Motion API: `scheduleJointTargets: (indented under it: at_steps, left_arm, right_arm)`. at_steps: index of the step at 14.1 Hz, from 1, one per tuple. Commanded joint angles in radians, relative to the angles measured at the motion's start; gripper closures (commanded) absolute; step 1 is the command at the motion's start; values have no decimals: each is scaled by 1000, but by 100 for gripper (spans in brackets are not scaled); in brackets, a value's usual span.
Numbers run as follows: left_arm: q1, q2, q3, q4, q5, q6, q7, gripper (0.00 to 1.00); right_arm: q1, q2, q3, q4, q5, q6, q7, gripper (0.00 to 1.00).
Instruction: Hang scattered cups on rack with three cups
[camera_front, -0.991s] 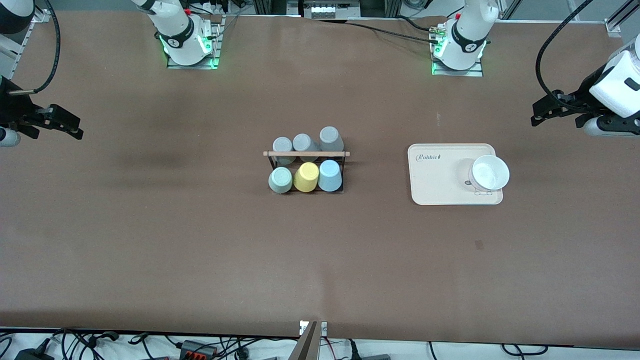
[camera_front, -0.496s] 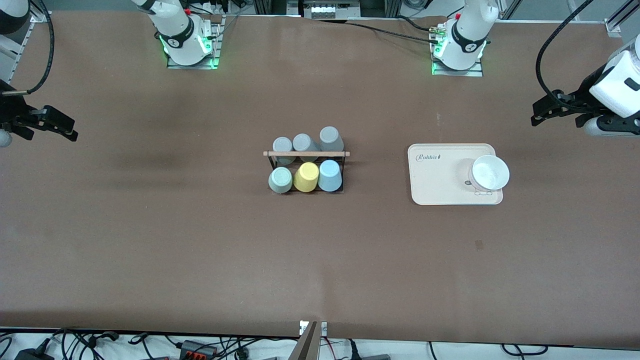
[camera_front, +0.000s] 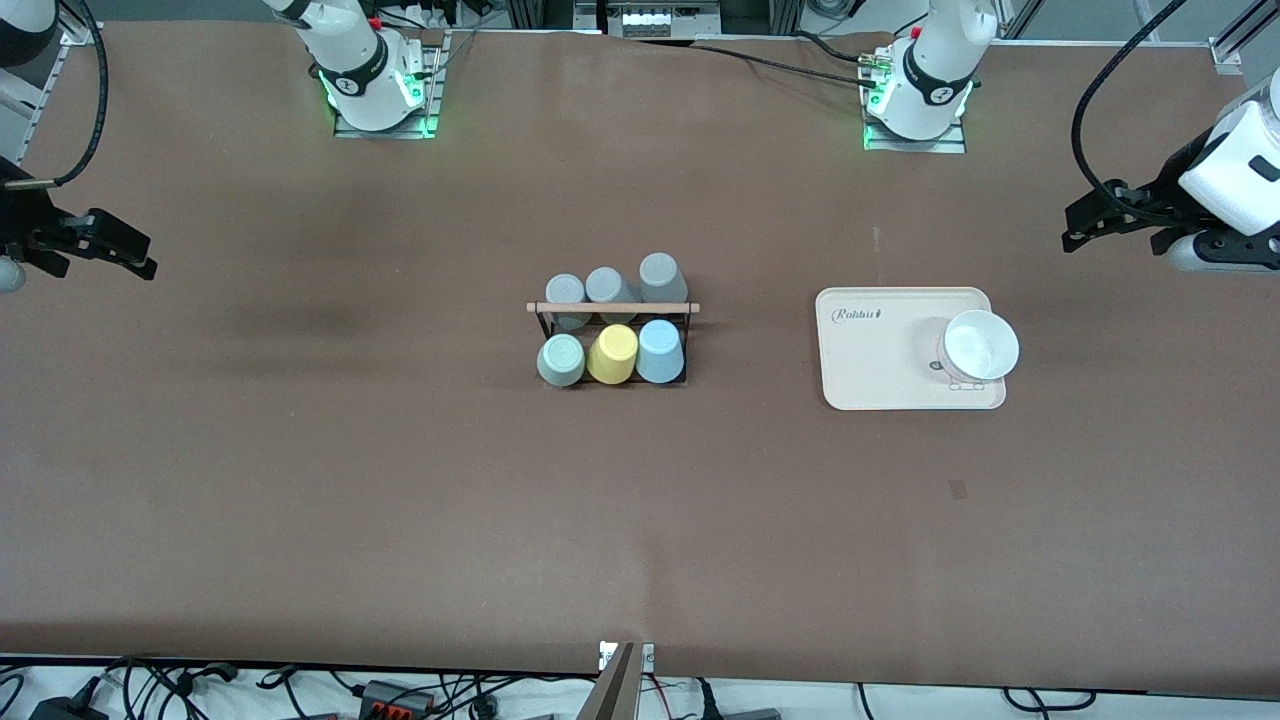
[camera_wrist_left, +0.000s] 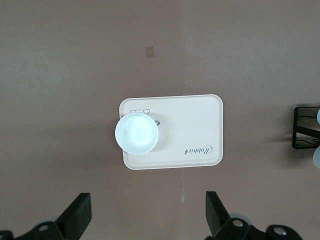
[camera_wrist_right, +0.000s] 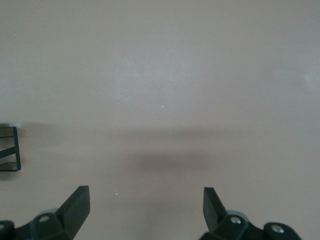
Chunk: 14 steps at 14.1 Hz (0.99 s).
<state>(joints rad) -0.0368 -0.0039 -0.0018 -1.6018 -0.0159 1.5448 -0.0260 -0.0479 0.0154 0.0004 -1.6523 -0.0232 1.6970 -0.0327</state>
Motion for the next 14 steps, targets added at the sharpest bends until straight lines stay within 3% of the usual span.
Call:
scheduleJointTargets:
  at_steps: [1, 14]
  left_arm:
    - [3, -5, 2, 11, 17, -23, 8, 0]
    - [5, -1, -1, 9, 17, -18, 8, 0]
  right_arm:
    - [-13, -31, 15, -17, 19, -10, -6, 0]
    - [-13, -55, 15, -18, 17, -36, -21, 0]
